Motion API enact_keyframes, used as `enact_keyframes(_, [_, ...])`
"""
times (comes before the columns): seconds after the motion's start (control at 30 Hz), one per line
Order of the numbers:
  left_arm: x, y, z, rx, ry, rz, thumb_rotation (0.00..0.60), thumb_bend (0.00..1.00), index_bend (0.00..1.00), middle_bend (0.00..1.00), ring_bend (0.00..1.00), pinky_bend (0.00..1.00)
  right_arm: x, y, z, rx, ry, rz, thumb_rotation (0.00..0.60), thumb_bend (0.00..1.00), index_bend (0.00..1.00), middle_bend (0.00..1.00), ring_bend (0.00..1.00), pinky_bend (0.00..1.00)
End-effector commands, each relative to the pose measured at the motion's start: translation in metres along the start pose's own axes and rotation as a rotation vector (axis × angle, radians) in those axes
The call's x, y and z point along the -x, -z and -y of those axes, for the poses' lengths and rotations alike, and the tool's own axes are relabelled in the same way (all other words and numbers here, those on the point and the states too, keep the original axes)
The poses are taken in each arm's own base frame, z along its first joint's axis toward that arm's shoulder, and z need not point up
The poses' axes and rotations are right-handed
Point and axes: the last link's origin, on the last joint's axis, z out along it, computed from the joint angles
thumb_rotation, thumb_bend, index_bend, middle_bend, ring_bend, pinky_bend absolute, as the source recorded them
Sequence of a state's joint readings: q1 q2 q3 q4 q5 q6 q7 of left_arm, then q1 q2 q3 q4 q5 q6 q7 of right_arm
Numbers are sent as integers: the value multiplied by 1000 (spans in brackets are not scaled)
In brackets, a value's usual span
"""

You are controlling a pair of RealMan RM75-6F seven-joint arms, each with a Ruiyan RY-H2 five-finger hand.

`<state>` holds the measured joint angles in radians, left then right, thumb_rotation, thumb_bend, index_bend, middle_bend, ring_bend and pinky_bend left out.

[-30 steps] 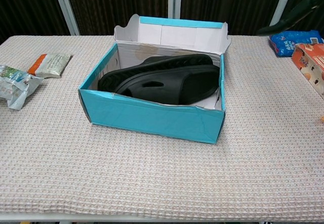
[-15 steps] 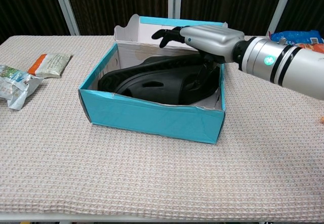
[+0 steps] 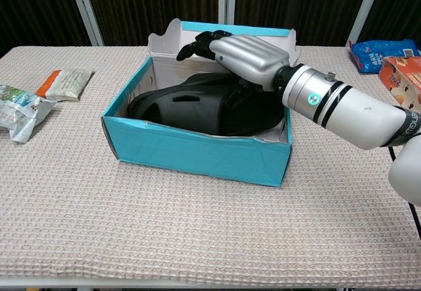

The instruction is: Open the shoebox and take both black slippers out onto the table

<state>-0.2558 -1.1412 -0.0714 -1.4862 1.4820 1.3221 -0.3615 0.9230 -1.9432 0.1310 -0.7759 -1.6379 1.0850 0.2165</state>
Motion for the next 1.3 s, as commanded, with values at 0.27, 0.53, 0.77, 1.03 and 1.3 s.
enact_keyframes(0.27, [4,1,4,-15,30,11,600,0,168,144,60,109,-7,-1,4,-60,-20,-122,600,588,702,317,47,0])
enact_keyframes(0.53, [-2,-6,2,2,11,-10,600,0,168,144,60,109,-55,4,-18,-39,16,-338,600,621,755,356,76,0])
enact_keyframes(0.77, [-5,-12,0,21,0,-12,600,0,167,145,60,109,-101,64,-80,144,-20,-388,600,594,720,355,76,0])
enact_keyframes(1.03, [-10,-28,-16,90,-27,-10,600,0,168,145,60,109,-94,150,-145,482,-87,-227,600,457,585,312,54,0])
enact_keyframes(1.3, [-26,-53,-53,202,-9,-25,600,0,167,145,60,109,-69,168,-170,592,-65,4,600,296,246,140,0,0])
